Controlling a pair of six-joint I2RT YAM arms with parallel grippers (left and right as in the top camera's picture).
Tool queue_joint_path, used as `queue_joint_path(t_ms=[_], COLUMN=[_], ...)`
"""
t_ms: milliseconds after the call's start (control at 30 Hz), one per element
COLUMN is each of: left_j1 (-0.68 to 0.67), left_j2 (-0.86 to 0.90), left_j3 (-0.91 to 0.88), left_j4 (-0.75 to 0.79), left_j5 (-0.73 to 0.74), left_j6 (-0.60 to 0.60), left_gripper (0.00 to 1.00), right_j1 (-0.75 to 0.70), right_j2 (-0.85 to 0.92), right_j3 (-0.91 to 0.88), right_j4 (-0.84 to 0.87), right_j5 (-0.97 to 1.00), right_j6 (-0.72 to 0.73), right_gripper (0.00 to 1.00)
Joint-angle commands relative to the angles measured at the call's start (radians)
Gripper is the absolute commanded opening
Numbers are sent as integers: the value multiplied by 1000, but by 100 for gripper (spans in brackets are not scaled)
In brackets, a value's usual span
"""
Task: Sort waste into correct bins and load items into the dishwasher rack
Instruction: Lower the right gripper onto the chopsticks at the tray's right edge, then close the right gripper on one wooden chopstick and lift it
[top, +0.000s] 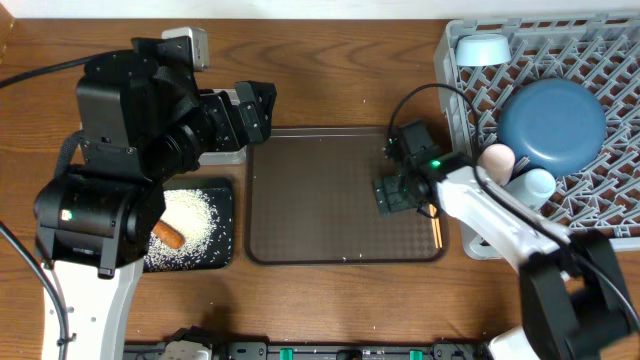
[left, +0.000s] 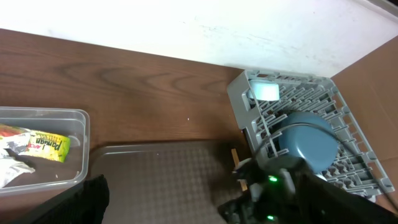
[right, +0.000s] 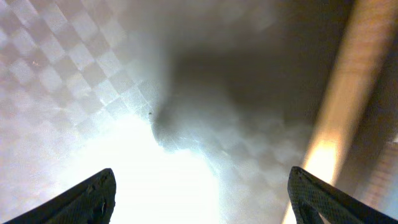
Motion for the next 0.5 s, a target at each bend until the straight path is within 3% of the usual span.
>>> queue_joint_path(t_ms=[0, 467], left_j1=[4, 4], left_j2=[-2, -2], left_j3=[-2, -2], left_j4=[2, 2], left_j5=[-13, -13], left_j6=[-1, -1], left_gripper=[98, 98], right_j1=[-19, -69], right_j2=[-69, 46], right_j3=[-3, -13], right_j4=[-28, -26], right_j5=[65, 65], right_j6=[13, 12], right_gripper=[88, 88])
